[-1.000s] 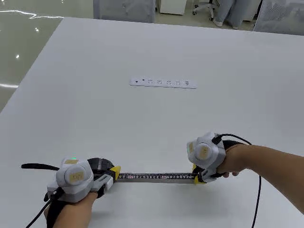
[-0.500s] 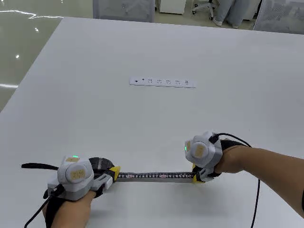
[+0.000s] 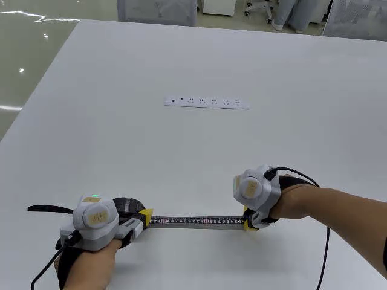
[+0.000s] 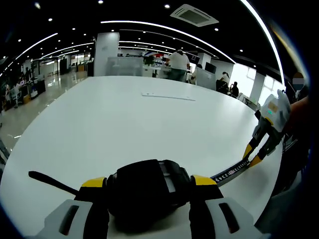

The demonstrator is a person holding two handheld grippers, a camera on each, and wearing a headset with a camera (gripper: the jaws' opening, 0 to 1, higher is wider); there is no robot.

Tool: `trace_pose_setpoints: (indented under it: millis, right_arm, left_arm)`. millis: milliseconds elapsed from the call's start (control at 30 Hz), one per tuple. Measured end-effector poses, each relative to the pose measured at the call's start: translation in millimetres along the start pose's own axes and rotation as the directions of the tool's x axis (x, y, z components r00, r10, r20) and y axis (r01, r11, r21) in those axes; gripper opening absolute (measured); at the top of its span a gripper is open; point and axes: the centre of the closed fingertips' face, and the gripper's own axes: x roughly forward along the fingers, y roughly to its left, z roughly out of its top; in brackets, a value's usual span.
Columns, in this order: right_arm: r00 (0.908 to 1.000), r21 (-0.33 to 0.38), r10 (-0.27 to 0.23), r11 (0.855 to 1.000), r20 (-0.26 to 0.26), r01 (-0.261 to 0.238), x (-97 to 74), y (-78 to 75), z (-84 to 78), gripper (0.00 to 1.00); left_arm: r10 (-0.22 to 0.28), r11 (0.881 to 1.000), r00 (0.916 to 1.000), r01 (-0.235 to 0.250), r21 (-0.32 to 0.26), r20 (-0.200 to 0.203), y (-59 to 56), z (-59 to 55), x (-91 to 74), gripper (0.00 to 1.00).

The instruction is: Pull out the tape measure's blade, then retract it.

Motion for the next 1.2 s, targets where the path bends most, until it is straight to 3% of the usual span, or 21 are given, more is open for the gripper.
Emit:
trace_pose_setpoints:
  millis: [1200]
  right_arm:
    - [0.9999,0.031,-0.015,0.999,0.008,0.015,3.0,2.9,11.7,0.11]
  left_arm:
    - [-0.006,1.000,1.0000,0.006,-0.008,-0.006,1.2,-0.1,-0.2,0.61]
